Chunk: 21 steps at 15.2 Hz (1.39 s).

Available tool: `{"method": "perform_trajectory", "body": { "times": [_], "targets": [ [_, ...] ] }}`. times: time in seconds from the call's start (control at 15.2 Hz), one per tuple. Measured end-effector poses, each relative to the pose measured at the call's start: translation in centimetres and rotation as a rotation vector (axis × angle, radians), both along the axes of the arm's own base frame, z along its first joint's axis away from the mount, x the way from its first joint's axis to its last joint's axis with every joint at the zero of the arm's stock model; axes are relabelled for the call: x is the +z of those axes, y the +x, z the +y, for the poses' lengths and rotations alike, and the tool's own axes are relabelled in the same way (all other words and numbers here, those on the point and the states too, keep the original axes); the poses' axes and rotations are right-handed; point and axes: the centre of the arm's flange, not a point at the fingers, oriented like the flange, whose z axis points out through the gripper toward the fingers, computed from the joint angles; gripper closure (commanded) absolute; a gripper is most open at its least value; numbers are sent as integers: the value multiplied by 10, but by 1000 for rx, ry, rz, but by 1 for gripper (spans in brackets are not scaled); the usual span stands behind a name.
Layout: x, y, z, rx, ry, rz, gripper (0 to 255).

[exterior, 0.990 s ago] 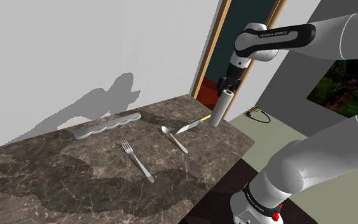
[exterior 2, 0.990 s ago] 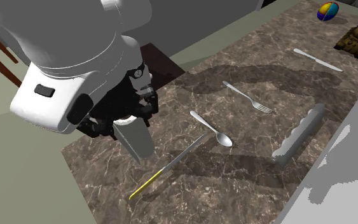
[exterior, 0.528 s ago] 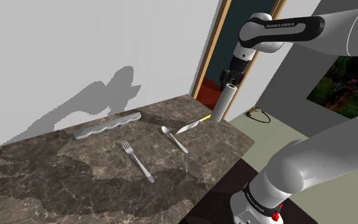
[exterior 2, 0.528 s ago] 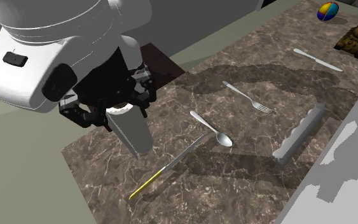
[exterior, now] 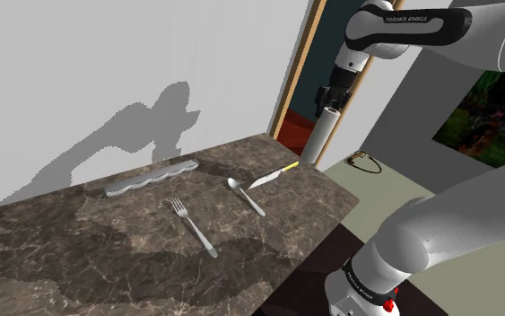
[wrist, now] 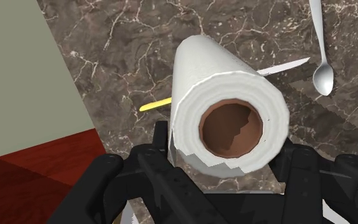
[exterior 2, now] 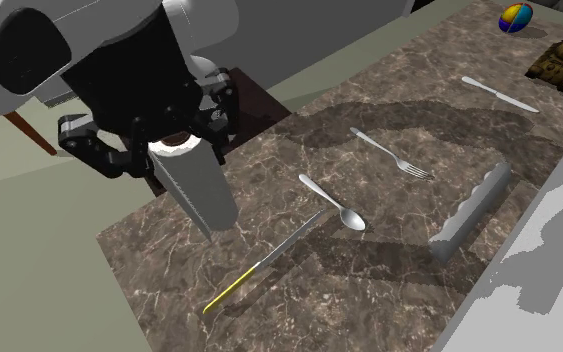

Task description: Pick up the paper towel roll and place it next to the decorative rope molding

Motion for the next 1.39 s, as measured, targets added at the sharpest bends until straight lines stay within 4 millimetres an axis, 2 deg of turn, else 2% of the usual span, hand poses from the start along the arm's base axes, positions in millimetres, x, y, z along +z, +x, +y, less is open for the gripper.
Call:
{"method": "perform_trajectory", "body": {
  "times": [1.39],
  "targets": [
    [110,2,-1,0,0,0,255]
  ]
}}
